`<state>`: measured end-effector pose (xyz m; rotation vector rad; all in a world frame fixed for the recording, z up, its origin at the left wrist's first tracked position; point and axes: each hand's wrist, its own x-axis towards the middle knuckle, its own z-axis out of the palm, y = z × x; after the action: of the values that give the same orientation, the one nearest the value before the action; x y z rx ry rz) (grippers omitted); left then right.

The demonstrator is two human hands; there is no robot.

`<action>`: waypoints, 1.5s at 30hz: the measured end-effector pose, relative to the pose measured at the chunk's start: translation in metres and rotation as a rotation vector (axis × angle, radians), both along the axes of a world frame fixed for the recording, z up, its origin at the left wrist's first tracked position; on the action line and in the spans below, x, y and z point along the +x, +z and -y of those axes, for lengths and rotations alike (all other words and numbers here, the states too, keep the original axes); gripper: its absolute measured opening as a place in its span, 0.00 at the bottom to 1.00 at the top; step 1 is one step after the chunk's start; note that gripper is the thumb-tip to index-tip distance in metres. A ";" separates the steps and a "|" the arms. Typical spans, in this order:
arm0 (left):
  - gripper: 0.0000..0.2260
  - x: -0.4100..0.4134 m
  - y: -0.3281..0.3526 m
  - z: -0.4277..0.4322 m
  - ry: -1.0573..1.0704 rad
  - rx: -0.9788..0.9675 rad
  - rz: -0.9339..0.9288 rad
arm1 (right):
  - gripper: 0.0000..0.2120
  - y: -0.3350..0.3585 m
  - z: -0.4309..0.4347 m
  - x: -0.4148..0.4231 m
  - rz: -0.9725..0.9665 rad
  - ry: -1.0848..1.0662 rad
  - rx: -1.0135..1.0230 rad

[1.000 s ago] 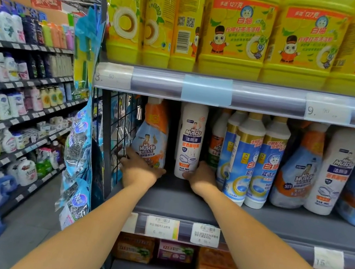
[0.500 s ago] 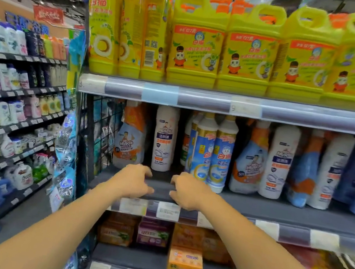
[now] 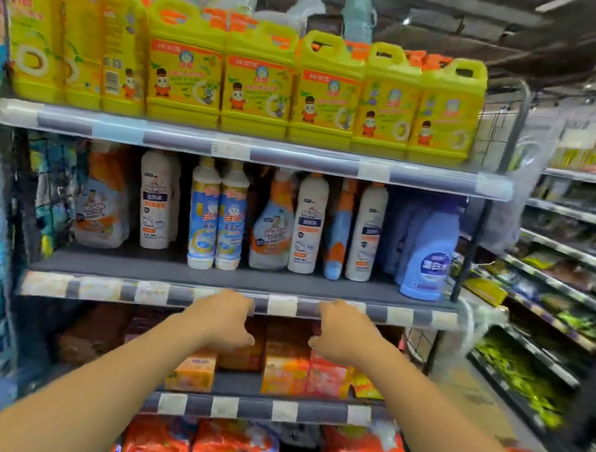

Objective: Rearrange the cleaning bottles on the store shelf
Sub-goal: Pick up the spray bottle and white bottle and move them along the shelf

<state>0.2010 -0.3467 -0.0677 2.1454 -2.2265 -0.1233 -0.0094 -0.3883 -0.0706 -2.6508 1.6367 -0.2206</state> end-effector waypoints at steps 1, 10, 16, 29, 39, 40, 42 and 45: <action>0.26 -0.012 -0.002 -0.003 -0.002 -0.004 -0.014 | 0.24 -0.001 -0.004 -0.014 0.016 -0.006 0.003; 0.23 -0.057 0.005 -0.007 0.044 -0.015 -0.023 | 0.22 0.004 -0.009 -0.073 0.120 -0.037 0.044; 0.17 -0.045 0.012 0.021 0.087 -0.067 0.033 | 0.23 0.006 0.016 -0.055 0.163 -0.024 0.021; 0.27 -0.001 -0.003 0.145 0.269 -0.346 -0.489 | 0.26 0.016 0.135 0.040 0.419 -0.108 0.058; 0.26 -0.003 -0.020 0.207 0.376 -0.521 -0.814 | 0.30 -0.002 0.209 0.086 0.855 -0.319 0.119; 0.24 -0.002 -0.021 0.211 0.390 -0.527 -0.834 | 0.31 -0.003 0.213 0.088 0.866 -0.330 0.105; 0.19 -0.002 -0.022 0.217 0.437 -0.522 -0.889 | 0.31 -0.007 0.221 0.091 0.897 -0.328 0.076; 0.23 -0.004 -0.024 0.224 0.468 -0.556 -0.947 | 0.27 -0.013 0.231 0.095 0.960 -0.299 0.052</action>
<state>0.1972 -0.5704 -0.0918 1.6894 -1.0551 -0.3540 0.0852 -0.6189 -0.0836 -1.7218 1.5661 -1.1928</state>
